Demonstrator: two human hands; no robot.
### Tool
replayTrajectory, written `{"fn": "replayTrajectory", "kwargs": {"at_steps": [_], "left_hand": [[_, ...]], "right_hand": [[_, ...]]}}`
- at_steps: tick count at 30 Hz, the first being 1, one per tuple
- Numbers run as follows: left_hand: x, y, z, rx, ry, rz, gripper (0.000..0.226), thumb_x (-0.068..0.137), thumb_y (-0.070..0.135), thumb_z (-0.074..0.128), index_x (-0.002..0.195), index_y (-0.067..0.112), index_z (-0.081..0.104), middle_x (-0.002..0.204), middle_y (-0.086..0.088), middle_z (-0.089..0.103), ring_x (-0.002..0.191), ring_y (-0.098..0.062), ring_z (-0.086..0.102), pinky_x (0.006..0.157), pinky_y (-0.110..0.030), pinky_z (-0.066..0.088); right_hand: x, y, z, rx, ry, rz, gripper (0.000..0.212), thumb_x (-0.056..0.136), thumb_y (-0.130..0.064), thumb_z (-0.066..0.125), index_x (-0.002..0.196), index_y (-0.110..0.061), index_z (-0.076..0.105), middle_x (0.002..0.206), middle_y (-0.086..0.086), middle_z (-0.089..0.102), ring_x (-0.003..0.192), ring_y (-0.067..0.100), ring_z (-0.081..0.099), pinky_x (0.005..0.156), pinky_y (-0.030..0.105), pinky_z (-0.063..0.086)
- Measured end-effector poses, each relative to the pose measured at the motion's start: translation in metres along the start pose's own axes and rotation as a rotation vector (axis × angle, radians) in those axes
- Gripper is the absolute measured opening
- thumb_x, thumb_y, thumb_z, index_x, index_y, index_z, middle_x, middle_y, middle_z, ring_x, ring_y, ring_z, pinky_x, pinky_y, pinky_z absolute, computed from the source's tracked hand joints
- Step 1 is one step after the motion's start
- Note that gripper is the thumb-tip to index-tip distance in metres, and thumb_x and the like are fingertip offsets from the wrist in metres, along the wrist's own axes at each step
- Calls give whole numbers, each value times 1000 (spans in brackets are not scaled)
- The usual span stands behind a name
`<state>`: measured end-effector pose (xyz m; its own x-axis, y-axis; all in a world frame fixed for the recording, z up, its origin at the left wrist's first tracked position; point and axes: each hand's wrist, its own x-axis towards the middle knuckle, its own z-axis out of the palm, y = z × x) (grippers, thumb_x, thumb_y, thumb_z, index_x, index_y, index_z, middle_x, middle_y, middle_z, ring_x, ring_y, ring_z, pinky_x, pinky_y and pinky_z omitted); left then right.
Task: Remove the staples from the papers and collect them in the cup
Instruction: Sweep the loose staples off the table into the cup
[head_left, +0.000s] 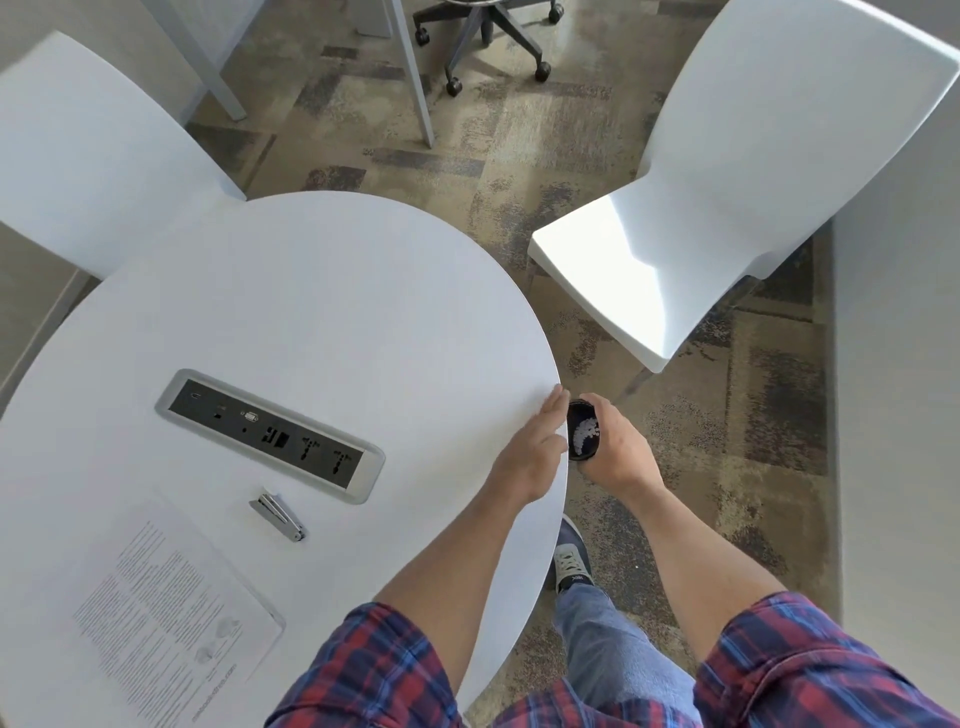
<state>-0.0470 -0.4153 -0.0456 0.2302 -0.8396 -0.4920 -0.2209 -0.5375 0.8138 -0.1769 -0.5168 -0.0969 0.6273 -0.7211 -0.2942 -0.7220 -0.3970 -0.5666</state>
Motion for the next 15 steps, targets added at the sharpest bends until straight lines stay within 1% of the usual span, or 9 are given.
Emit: {"fn": "replayTrajectory", "kwargs": {"at_steps": [2, 3, 5, 7, 8, 10, 12, 15], "left_hand": [[-12, -7, -1, 26, 200, 15, 81, 87, 20, 30, 166, 26, 12, 171, 17, 3, 155, 7, 3, 127, -19, -3], [-20, -13, -2, 49, 317, 2, 82, 87, 20, 31, 166, 24, 10, 171, 16, 2, 156, 6, 1, 126, -18, -6], [-38, -30, 1, 67, 523, -107, 83, 87, 20, 31, 166, 18, 5, 172, 10, -1, 158, 0, -1, 125, -17, -10], [-56, -46, 7, 75, 629, -260, 86, 86, 25, 31, 166, 14, -1, 174, 3, -5, 160, -7, -4, 126, -21, -11], [-63, -53, 12, 97, 642, -320, 87, 86, 28, 31, 165, 12, -3, 174, 1, -7, 160, -9, -6, 127, -24, -11], [-73, -60, 23, 199, 602, -375, 88, 86, 31, 30, 165, 11, -5, 174, -1, -11, 160, -12, -10, 129, -29, -10], [-72, -59, 31, 259, 535, -340, 88, 86, 32, 29, 164, 11, -7, 173, 0, -14, 160, -12, -13, 128, -29, -11], [-58, -45, 35, 180, 452, -261, 89, 85, 29, 29, 164, 11, -9, 172, 0, -15, 159, -11, -14, 126, -28, -13]], "right_hand": [[-2, 2, 0, 5, 3, 2, 75, 76, -26, 81, 142, -27, 46, 133, -3, 65, 116, 25, 65, 87, 38, 54], [-2, 2, 0, 3, -1, 8, 79, 75, -27, 82, 144, -27, 45, 136, -2, 64, 119, 25, 64, 90, 38, 53], [-3, 3, 0, 1, -15, 21, 82, 75, -27, 83, 147, -27, 42, 139, -1, 63, 122, 25, 63, 93, 39, 52], [-2, 3, 0, 3, -23, 33, 83, 76, -27, 83, 148, -26, 41, 140, -1, 62, 123, 25, 63, 94, 40, 52], [-2, 3, 0, 5, -26, 39, 83, 76, -27, 83, 148, -27, 41, 141, -1, 62, 123, 25, 63, 94, 40, 53], [-3, 2, 0, 0, -31, 42, 83, 76, -25, 83, 148, -26, 41, 141, -1, 62, 124, 26, 63, 95, 40, 53], [-5, 1, 0, -3, -32, 39, 84, 75, -25, 83, 148, -27, 41, 140, -1, 63, 123, 26, 63, 95, 42, 55], [-3, 1, 1, 2, -21, 34, 81, 75, -27, 82, 145, -30, 41, 138, -3, 63, 120, 24, 64, 92, 41, 56]]}}
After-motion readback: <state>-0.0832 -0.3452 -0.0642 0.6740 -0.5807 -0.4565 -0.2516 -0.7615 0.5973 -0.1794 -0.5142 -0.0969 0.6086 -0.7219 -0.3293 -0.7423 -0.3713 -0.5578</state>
